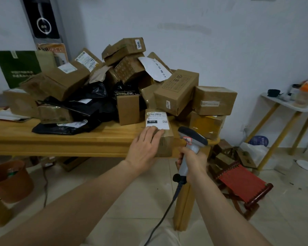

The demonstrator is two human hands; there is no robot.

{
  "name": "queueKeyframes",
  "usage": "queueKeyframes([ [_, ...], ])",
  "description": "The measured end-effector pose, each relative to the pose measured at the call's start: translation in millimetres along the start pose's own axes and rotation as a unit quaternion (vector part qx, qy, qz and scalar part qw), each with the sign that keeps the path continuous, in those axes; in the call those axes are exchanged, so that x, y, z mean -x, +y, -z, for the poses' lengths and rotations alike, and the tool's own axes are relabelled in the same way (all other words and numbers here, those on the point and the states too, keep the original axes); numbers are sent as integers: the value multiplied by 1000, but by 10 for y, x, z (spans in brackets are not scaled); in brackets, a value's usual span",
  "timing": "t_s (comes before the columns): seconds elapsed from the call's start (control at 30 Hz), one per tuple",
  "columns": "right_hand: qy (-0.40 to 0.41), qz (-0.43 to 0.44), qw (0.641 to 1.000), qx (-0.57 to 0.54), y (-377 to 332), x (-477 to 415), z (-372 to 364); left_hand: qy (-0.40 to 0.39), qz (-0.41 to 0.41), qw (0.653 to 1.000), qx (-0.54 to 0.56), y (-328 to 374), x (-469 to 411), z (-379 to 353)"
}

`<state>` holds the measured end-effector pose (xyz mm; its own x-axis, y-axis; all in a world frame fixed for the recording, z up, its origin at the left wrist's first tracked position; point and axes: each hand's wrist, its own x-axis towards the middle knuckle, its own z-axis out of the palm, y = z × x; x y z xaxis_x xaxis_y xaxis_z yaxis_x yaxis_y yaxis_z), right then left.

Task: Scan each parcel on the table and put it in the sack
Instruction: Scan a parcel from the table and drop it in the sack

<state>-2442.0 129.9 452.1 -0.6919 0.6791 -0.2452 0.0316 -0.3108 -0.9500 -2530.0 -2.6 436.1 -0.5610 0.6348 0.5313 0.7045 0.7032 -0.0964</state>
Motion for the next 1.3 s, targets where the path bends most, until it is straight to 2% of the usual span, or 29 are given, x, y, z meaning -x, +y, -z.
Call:
queueKeyframes([
  [0.27, 11, -2, 1000, 13, -29, -31, -244, 23, -35, 999, 21, -161, 219, 167],
  [0.47, -3, 17, 997, 71, -215, -139, -522, 20, -62, 998, 16, -295, 357, 323],
  [0.83, -3, -26, 993, 111, -26, -141, -663, 55, -65, 996, 24, -487, 663, 427],
  [0.97, -12, -54, 993, 106, 75, -62, -632, 53, -33, 995, 76, -442, 709, 419],
  [1.13, -33, -93, 992, 73, 216, 86, -546, 7, 63, 975, 214, -326, 767, 275],
  [1.23, -31, -104, 993, 36, 263, 72, -509, 6, 123, 940, 317, -224, 784, 184],
  [1.3, -22, -104, 994, 16, 270, 52, -499, -4, 211, 892, 399, -99, 742, 161],
])
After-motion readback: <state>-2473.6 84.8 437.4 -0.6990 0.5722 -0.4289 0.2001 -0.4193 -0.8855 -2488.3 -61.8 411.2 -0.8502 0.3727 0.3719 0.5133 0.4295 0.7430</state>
